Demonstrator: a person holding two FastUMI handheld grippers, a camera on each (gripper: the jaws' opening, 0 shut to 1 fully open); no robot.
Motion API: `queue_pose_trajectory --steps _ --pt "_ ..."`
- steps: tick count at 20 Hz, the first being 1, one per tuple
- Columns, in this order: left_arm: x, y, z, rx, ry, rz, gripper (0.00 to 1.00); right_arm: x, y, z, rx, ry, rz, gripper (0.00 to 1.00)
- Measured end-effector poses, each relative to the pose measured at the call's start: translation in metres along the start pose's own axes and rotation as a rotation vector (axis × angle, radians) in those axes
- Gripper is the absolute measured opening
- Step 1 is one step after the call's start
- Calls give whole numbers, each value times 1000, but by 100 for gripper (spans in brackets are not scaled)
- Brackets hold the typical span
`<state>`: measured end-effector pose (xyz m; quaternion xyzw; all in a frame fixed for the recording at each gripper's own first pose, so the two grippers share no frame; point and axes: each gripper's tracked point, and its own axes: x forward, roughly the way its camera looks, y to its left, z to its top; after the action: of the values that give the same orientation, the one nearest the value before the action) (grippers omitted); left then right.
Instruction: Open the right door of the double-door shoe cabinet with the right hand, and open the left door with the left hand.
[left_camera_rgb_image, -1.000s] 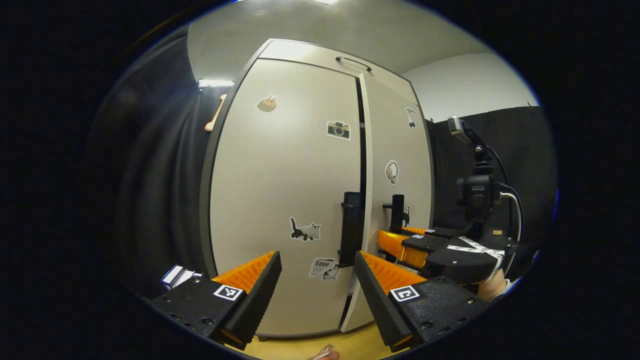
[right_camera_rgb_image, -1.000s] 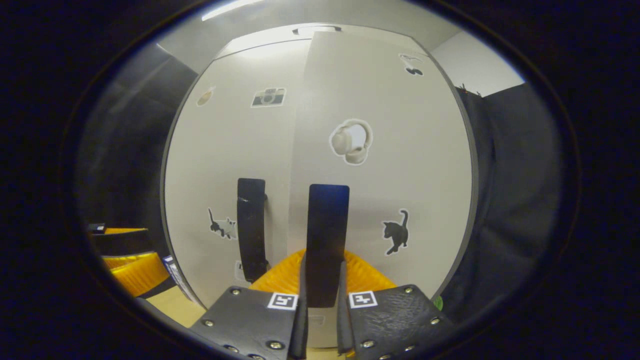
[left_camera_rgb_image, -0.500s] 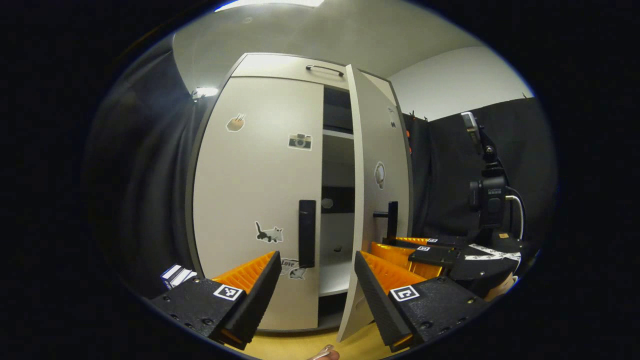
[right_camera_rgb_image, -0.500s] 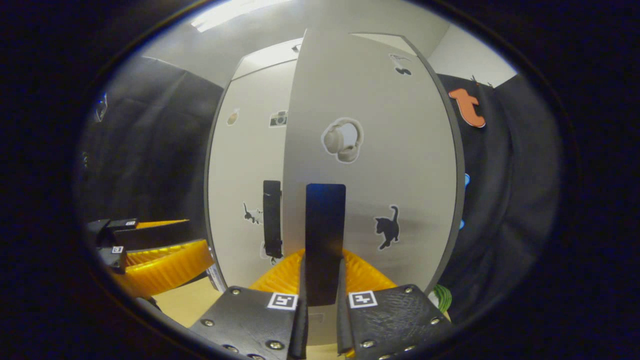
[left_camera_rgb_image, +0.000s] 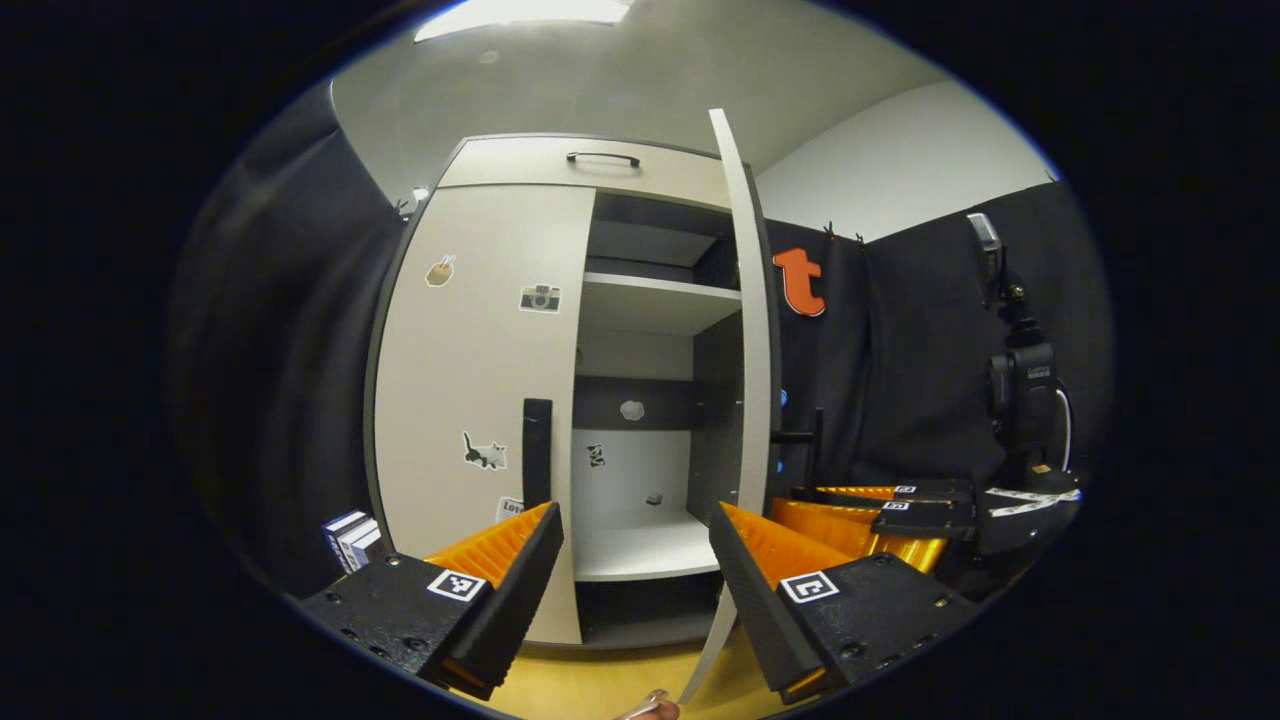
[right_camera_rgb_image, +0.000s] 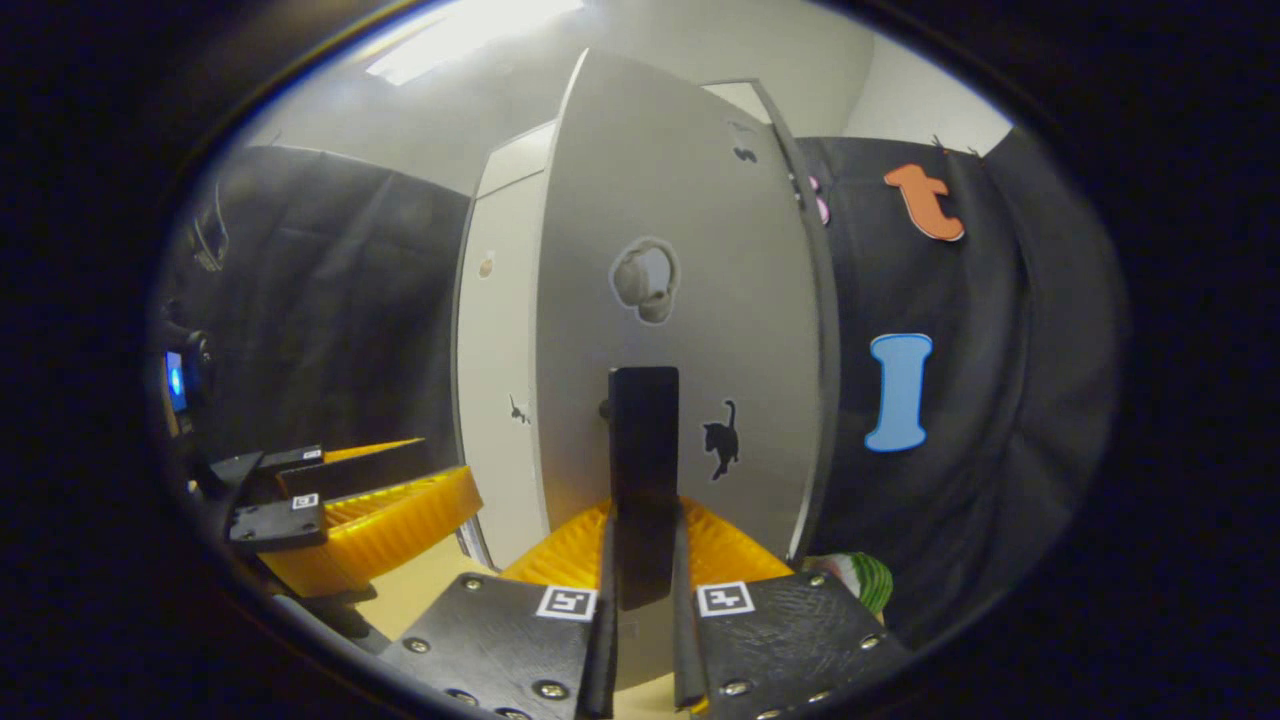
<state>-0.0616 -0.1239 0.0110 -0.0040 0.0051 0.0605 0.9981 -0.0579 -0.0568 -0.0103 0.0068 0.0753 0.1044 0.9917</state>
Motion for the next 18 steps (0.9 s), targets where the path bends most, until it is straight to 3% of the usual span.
queue_pose_trajectory --steps 4,5,11,14,18 --pt "-1 -32 -2 0 9 -24 92 -15 -30 5 -17 -1 -80 22" --pt "0 -39 -2 1 7 -33 92 -10 -38 3 -18 -6 -105 15" --pt "5 -61 -3 15 14 -62 92 -27 -80 4 -16 -6 -186 15" --pt "8 -58 -2 10 13 -53 92 -29 -80 3 29 0 -136 11" --pt "10 -54 -1 14 9 -37 92 -32 -88 0 0 10 -150 11"
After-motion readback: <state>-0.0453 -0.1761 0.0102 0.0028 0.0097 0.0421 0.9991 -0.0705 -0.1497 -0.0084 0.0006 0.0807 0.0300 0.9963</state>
